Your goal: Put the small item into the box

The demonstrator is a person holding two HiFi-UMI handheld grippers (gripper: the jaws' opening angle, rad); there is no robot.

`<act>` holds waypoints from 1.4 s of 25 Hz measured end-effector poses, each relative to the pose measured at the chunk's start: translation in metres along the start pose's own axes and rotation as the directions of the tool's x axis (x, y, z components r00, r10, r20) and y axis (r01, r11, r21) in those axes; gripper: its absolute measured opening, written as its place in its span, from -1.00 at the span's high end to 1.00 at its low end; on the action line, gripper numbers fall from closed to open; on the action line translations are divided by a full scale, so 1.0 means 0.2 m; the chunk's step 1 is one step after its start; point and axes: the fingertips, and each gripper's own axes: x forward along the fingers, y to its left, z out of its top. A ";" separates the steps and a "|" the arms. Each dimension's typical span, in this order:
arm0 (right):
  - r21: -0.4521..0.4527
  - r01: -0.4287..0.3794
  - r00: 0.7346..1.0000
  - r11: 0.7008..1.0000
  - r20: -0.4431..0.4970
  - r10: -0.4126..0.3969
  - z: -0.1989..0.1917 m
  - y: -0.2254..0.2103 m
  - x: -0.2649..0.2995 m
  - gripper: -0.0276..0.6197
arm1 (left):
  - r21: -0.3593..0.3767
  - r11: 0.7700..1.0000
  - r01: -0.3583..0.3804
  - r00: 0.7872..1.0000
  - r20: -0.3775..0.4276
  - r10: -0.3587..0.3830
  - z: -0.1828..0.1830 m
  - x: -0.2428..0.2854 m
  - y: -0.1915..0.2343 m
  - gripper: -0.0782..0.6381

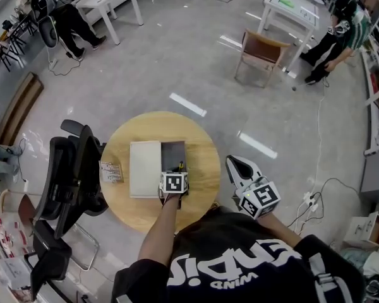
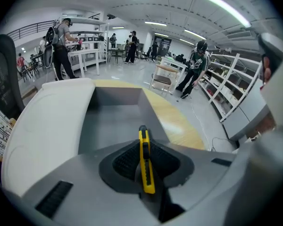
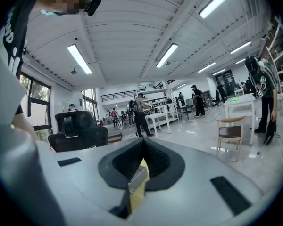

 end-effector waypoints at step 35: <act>0.000 -0.022 1.000 1.000 -0.013 0.022 0.00 0.01 0.02 0.91 | -0.034 0.999 -0.015 0.995 0.094 0.018 0.12 -0.16 -0.02 0.73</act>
